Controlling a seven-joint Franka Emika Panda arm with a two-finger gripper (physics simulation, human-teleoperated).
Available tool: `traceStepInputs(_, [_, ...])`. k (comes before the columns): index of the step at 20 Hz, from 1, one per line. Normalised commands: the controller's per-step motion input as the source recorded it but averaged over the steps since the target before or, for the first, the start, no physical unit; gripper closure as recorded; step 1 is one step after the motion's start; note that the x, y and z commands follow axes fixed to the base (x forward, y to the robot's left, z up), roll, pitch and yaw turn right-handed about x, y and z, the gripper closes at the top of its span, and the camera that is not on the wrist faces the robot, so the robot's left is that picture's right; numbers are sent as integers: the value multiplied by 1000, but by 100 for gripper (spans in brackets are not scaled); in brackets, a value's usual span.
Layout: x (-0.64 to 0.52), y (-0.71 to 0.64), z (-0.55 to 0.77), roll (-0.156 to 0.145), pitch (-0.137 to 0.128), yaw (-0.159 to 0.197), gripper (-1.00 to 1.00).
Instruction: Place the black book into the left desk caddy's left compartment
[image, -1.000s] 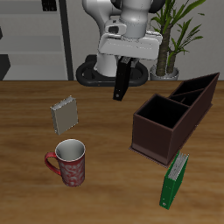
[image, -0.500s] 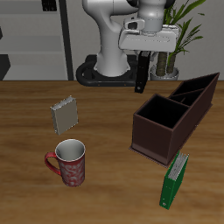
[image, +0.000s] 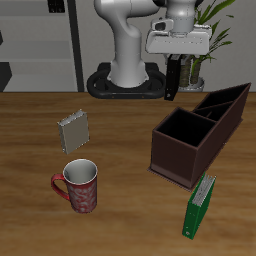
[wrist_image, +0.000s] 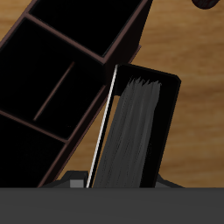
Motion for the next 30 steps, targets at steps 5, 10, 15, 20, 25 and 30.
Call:
traceStepInputs(5, [-207, 316, -8, 49, -8, -47, 100])
traceStepInputs(10, [-87, 345, 57, 42, -17, -89, 100])
traceStepInputs(15, [-15, 362, -21, 57, -1, -41, 100])
traceStepInputs(20, [26, 354, -58, 48, 18, -14, 100])
traceStepInputs(25, [-9, 314, -1, 49, 10, -22, 100])
traceStepInputs(30, [-22, 403, -52, 80, 9, 0, 100])
